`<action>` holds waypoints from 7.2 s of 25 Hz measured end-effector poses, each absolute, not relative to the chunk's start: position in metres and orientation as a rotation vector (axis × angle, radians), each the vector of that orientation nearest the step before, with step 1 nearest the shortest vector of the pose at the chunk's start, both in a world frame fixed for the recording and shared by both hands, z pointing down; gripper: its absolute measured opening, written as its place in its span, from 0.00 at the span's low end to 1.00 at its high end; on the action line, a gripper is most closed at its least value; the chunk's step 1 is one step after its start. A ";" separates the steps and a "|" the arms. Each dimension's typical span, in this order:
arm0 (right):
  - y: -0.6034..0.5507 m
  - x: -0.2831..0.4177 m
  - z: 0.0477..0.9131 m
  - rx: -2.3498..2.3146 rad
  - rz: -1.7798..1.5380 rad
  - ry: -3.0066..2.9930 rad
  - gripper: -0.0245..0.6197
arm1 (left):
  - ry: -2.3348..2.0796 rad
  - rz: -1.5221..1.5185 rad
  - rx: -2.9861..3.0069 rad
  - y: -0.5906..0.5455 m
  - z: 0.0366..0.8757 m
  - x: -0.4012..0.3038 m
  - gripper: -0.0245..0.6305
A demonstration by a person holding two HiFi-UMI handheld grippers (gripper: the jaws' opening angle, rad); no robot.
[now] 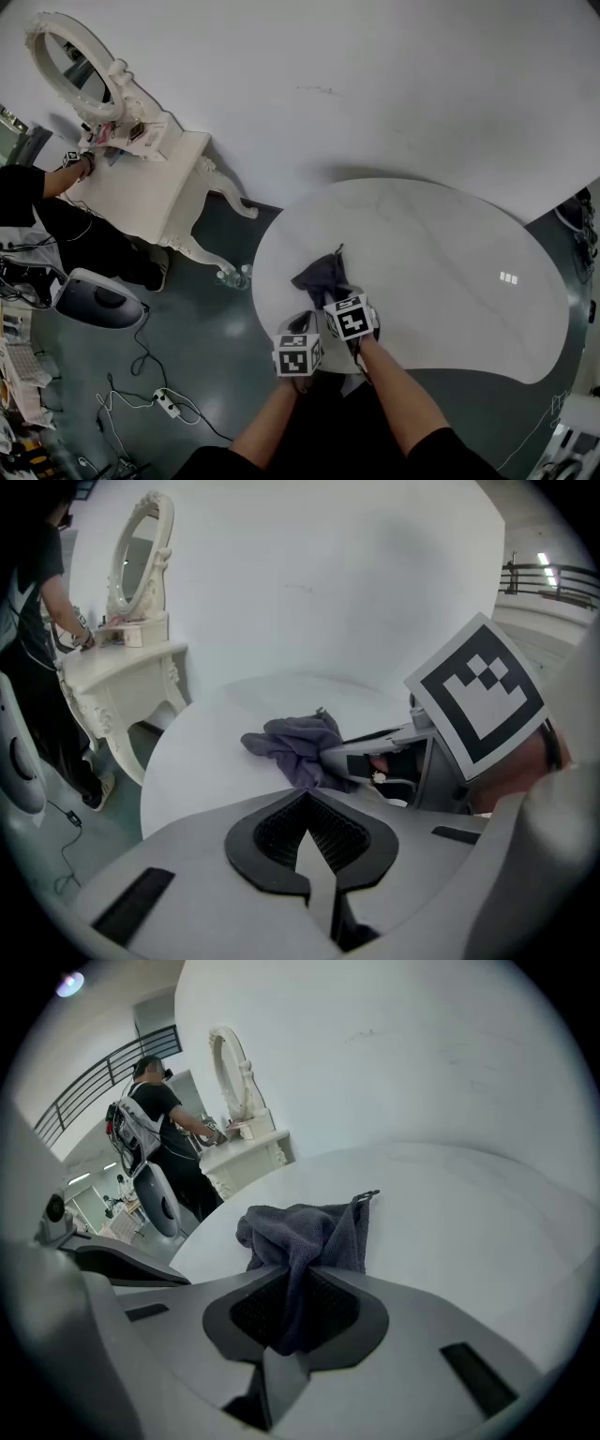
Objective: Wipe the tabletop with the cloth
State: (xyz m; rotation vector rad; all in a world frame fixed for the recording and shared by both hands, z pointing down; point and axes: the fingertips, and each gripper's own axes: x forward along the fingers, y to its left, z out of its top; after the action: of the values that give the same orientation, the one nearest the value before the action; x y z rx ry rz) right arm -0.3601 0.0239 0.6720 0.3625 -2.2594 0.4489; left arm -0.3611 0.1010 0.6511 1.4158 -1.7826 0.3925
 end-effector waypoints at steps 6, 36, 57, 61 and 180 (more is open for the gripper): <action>0.009 -0.324 0.672 0.411 0.483 -2.248 0.10 | -1.762 0.453 1.430 0.092 0.656 -0.339 0.05; -0.048 -0.200 0.676 0.454 0.527 -2.256 0.10 | -1.631 0.809 1.702 -0.009 0.644 -0.246 0.05; -0.066 -0.136 0.669 0.259 0.346 -2.254 0.10 | -1.217 1.398 1.928 -0.052 0.682 -0.167 0.21; -0.071 -0.116 0.669 0.214 0.409 -2.267 0.10 | -1.241 1.455 1.888 -0.062 0.688 -0.153 0.18; -0.222 0.438 0.675 1.091 0.765 -2.029 0.10 | -0.259 1.844 2.534 -0.233 0.693 0.414 0.14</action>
State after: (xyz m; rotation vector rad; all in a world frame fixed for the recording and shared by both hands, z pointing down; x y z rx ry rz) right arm 0.4382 -0.2217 0.6752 1.0909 -2.0293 0.7647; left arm 0.4145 -0.2329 0.6931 2.5336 -0.2591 1.8445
